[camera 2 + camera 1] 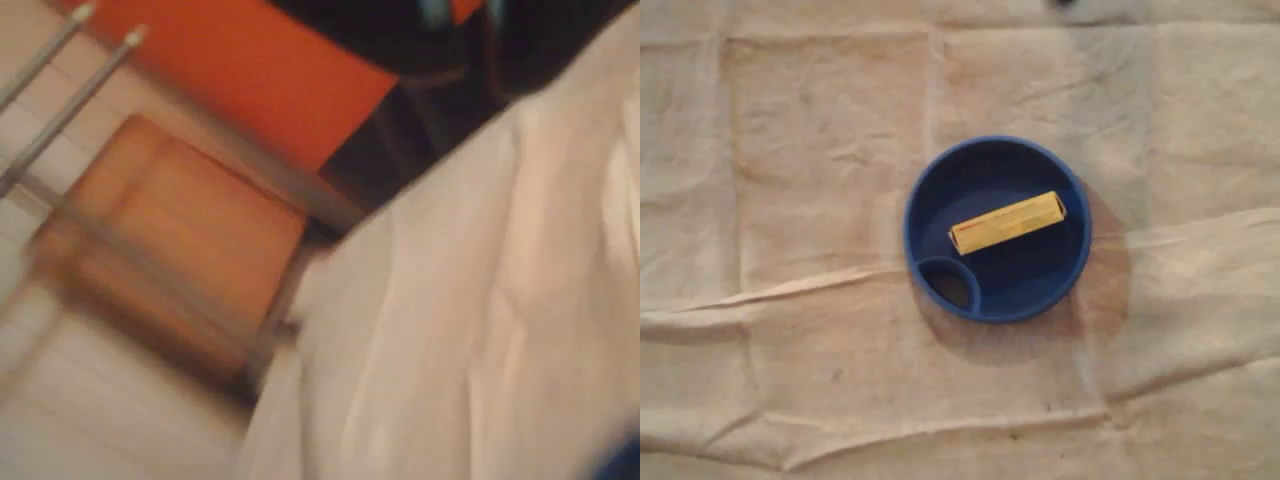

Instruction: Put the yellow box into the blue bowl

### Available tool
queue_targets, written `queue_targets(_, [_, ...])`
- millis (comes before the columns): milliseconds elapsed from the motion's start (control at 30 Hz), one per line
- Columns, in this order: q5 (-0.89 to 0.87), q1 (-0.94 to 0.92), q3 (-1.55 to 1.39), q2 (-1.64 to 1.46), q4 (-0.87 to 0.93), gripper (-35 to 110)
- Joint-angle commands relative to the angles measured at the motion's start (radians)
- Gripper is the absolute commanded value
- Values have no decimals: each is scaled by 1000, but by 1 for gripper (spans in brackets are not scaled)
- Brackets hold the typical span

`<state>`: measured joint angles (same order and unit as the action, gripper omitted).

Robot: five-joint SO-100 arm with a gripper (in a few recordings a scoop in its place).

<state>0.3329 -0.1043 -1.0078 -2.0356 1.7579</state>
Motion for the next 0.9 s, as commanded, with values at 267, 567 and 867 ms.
queue_targets(267, [-25,210,-492,-676,-2,0])
queue_targets(567, [-221,210,-707,-940,0,0])
queue_targets(867, [-259,209,-819,-1091,2,0])
